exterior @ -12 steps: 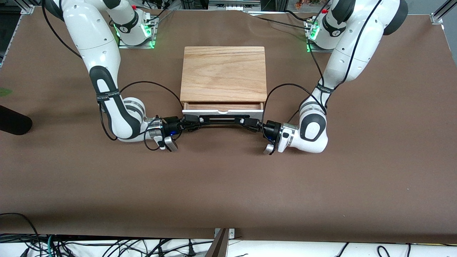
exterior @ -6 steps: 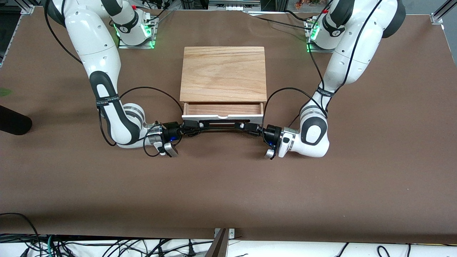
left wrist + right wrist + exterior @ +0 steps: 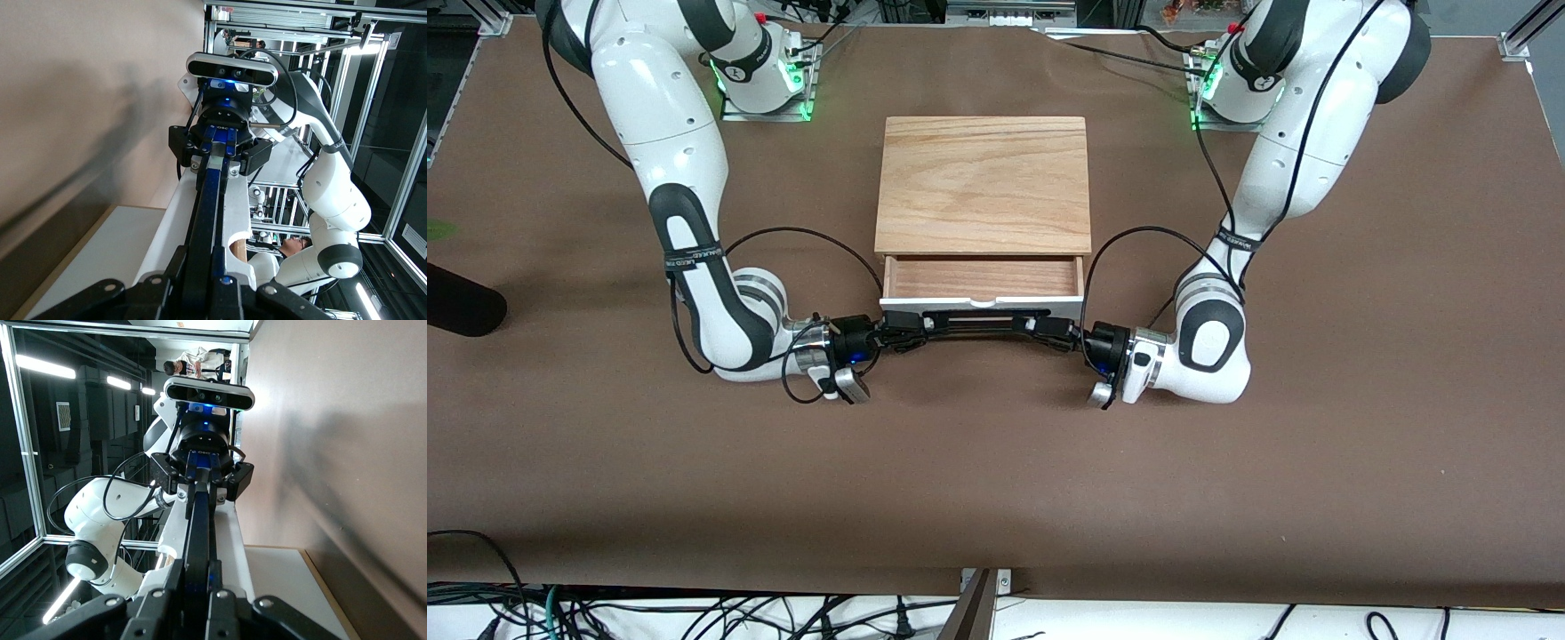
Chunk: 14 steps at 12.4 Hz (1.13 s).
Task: Pull top drawer with both arms simultaneously
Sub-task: 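Pull the handle with both grippers away from the box, sliding the drawer out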
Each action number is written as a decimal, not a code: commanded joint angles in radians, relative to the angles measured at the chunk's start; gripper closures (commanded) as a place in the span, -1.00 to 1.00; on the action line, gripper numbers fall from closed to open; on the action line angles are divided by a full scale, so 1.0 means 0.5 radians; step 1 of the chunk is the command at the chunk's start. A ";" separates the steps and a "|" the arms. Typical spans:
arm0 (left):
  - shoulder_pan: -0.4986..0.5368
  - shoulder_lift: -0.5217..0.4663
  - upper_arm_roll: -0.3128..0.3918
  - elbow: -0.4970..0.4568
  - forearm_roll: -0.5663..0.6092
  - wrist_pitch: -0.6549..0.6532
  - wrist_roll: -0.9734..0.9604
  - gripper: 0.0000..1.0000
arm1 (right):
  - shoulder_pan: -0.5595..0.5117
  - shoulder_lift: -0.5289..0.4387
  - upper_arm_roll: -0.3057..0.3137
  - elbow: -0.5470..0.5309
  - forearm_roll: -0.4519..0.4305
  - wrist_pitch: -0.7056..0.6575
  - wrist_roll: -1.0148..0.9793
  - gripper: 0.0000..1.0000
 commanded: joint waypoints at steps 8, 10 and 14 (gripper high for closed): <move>0.049 0.113 -0.039 0.313 -0.132 -0.143 -0.195 1.00 | -0.233 0.177 -0.012 0.420 0.111 0.193 0.169 0.80; 0.049 0.116 -0.036 0.313 -0.129 -0.143 -0.195 1.00 | -0.233 0.177 -0.012 0.420 0.104 0.193 0.166 0.77; 0.052 0.128 -0.036 0.310 -0.126 -0.146 -0.195 0.70 | -0.233 0.177 -0.012 0.423 0.107 0.208 0.169 0.68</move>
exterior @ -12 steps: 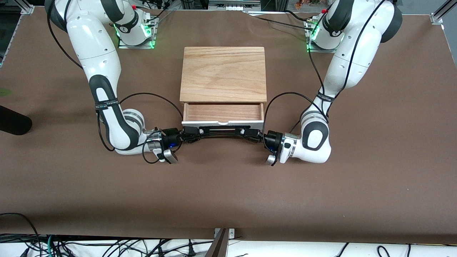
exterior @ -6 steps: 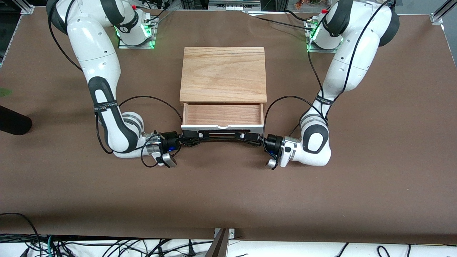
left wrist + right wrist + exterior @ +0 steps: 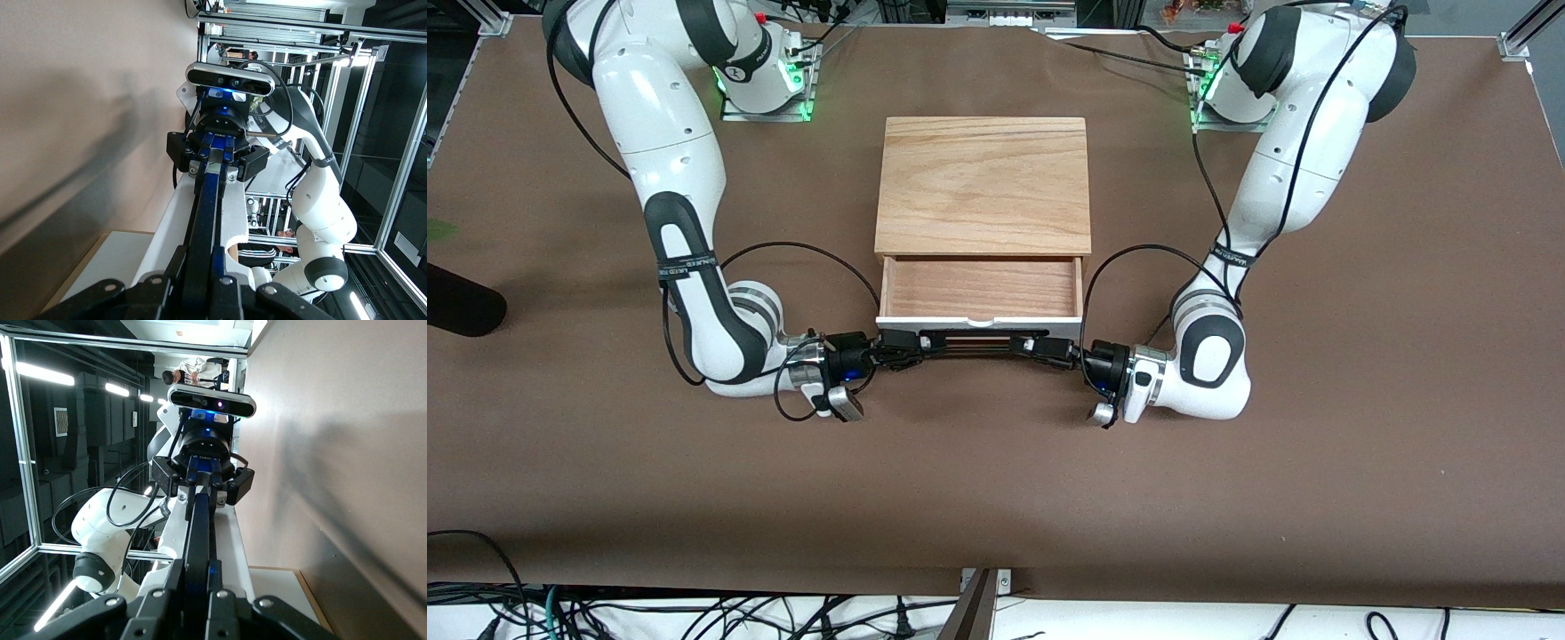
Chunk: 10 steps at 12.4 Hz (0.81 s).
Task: Pull top drawer with both arms simultaneously
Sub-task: 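Open both grippers and draw them back from the handle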
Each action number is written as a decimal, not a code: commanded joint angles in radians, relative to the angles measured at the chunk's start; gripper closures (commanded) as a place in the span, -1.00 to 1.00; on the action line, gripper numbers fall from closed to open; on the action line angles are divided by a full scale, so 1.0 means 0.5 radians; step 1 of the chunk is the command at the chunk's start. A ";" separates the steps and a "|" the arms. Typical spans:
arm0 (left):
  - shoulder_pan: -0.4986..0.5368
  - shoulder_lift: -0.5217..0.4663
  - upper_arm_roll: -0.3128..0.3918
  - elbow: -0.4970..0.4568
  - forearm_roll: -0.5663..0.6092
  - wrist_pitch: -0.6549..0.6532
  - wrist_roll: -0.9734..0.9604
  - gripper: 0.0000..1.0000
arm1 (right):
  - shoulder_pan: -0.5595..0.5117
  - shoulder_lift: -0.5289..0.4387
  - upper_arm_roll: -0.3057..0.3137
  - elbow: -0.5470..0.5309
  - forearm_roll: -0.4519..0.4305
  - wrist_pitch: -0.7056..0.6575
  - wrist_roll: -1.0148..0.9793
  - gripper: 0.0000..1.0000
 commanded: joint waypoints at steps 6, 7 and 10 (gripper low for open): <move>0.057 -0.044 -0.033 0.014 -0.062 -0.144 -0.027 -1.00 | -0.201 0.084 -0.019 0.228 0.110 0.167 0.082 -1.00; 0.057 -0.041 -0.033 0.014 -0.059 -0.144 -0.027 -1.00 | -0.201 0.084 -0.019 0.228 0.107 0.170 0.085 -1.00; 0.054 -0.032 -0.030 0.011 -0.035 -0.141 0.086 -1.00 | -0.186 0.066 -0.102 0.228 0.043 0.167 0.091 -1.00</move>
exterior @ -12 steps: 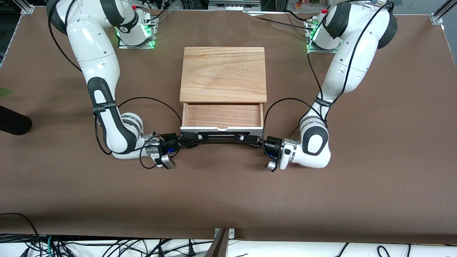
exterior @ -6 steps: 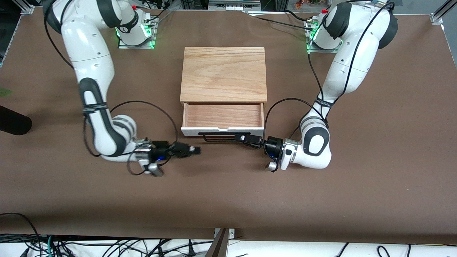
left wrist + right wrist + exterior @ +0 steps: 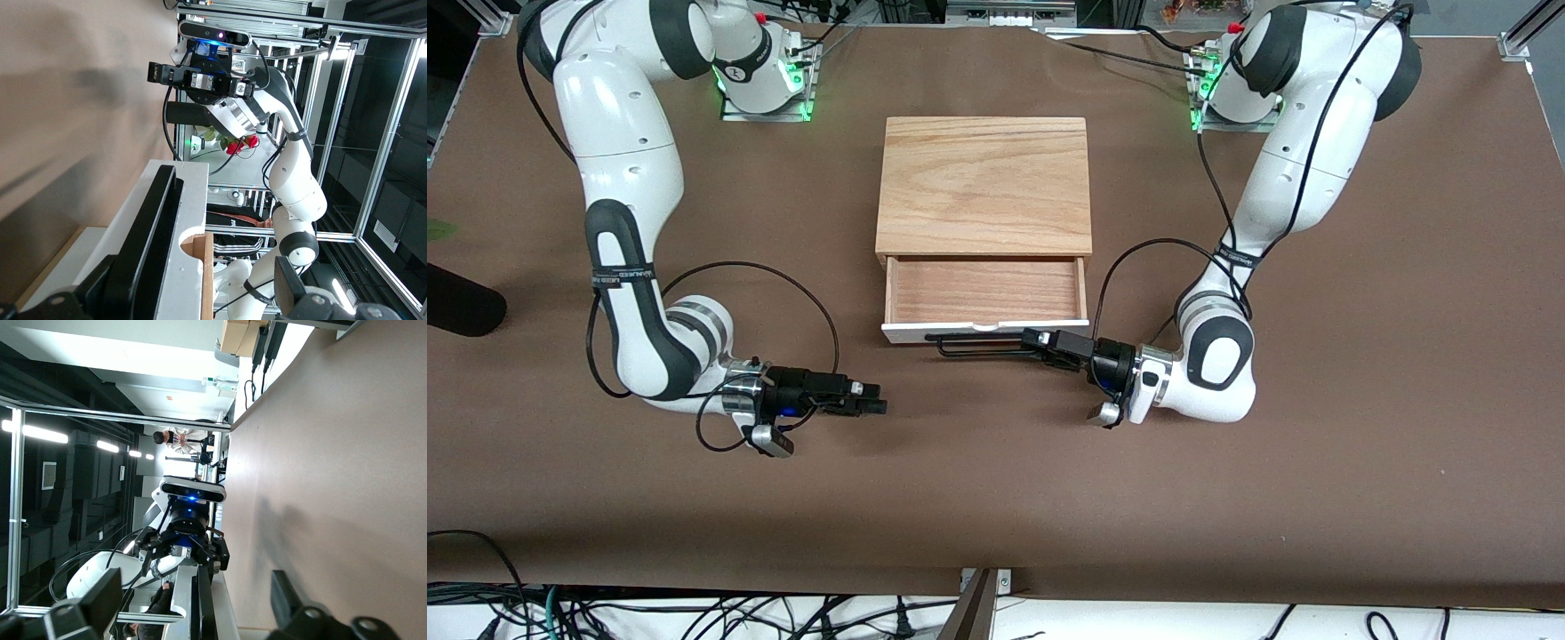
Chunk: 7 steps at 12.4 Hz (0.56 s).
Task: Pull top drawer with both arms simultaneously
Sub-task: 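Open both grippers and draw them back from the handle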
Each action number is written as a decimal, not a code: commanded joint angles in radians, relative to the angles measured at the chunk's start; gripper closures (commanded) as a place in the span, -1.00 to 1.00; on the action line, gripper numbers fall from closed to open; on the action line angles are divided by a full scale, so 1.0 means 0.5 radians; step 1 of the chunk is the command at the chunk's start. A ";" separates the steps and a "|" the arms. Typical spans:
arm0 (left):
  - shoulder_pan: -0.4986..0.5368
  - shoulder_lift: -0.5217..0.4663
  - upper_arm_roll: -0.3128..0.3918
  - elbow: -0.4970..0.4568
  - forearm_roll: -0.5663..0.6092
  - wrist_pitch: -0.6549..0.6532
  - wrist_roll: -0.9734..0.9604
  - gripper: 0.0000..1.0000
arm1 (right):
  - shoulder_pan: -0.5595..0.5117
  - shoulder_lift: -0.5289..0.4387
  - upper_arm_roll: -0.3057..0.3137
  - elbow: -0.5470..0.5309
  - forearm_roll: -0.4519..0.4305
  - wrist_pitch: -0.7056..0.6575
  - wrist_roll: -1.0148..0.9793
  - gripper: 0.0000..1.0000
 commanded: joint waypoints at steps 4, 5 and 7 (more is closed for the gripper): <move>-0.003 -0.022 0.078 0.030 0.071 -0.018 0.153 -1.00 | 0.018 0.002 -0.225 0.171 -0.338 -0.025 0.083 -1.00; -0.003 -0.019 0.085 0.030 0.080 -0.015 0.214 -1.00 | 0.018 0.002 -0.253 0.214 -0.406 -0.028 0.126 -1.00; -0.003 -0.019 0.094 0.030 0.080 -0.012 0.267 -1.00 | 0.018 0.002 -0.308 0.316 -0.535 -0.028 0.249 -1.00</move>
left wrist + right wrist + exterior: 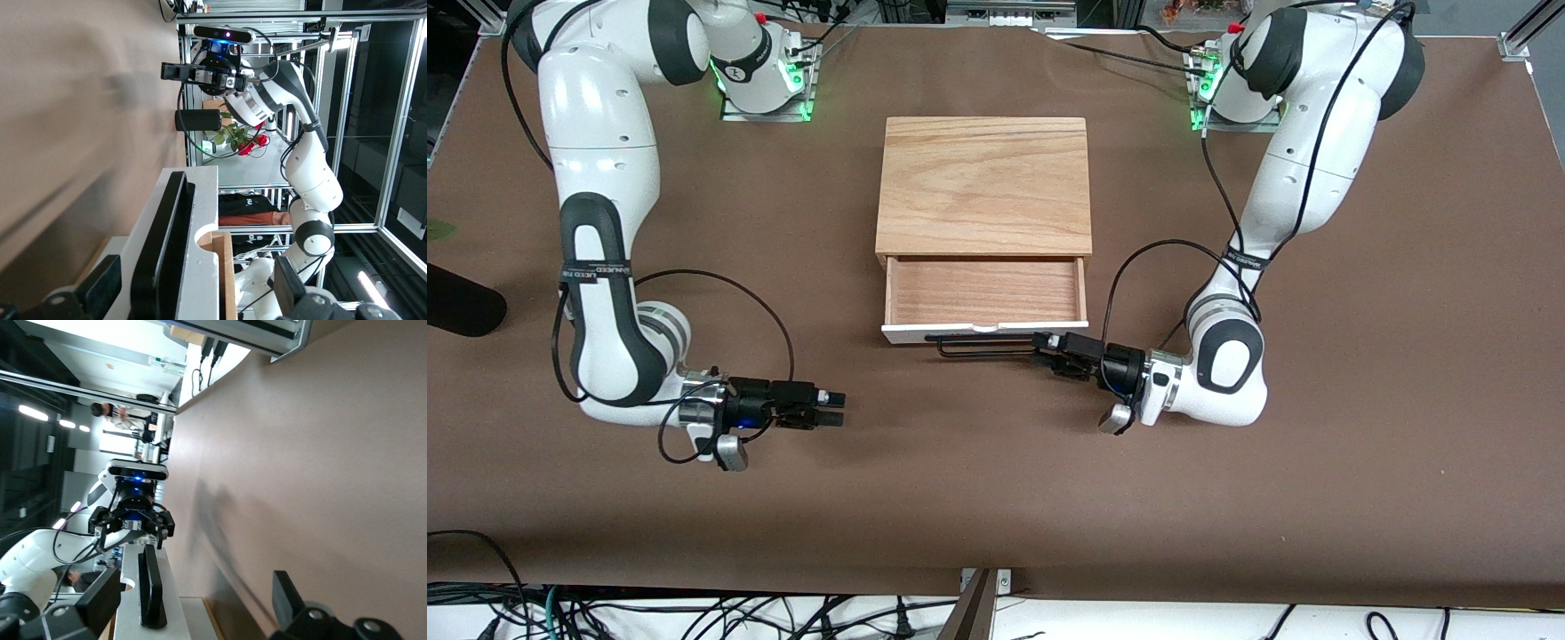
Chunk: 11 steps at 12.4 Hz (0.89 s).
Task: Pull top drawer with both arms simultaneously
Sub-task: 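Open both grippers and draw them back from the handle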
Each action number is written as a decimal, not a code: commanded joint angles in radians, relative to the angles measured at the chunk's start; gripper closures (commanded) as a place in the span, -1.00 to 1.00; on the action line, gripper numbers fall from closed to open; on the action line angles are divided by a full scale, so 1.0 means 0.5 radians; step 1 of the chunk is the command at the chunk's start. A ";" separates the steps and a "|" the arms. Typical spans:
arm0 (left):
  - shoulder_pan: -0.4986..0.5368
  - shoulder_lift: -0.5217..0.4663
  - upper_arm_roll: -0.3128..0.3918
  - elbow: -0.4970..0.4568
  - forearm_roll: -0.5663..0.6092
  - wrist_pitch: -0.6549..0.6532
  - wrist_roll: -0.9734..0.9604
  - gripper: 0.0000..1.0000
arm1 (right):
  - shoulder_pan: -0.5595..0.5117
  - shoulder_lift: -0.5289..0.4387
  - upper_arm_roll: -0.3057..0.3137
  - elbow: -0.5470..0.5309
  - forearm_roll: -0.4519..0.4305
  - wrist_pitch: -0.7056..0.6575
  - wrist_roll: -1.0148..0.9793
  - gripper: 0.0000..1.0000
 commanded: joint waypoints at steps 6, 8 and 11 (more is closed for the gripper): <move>-0.007 -0.227 0.135 0.073 0.478 -0.002 -0.089 -1.00 | 0.046 0.005 -0.077 0.314 -0.438 0.067 0.597 -1.00; 0.008 -0.361 0.145 0.073 0.751 -0.002 -0.294 -1.00 | 0.055 -0.023 -0.080 0.314 -0.588 0.100 0.680 -1.00; 0.024 -0.619 0.148 0.067 1.257 -0.005 -0.500 -1.00 | 0.122 -0.032 -0.117 0.314 -0.677 0.216 0.806 -1.00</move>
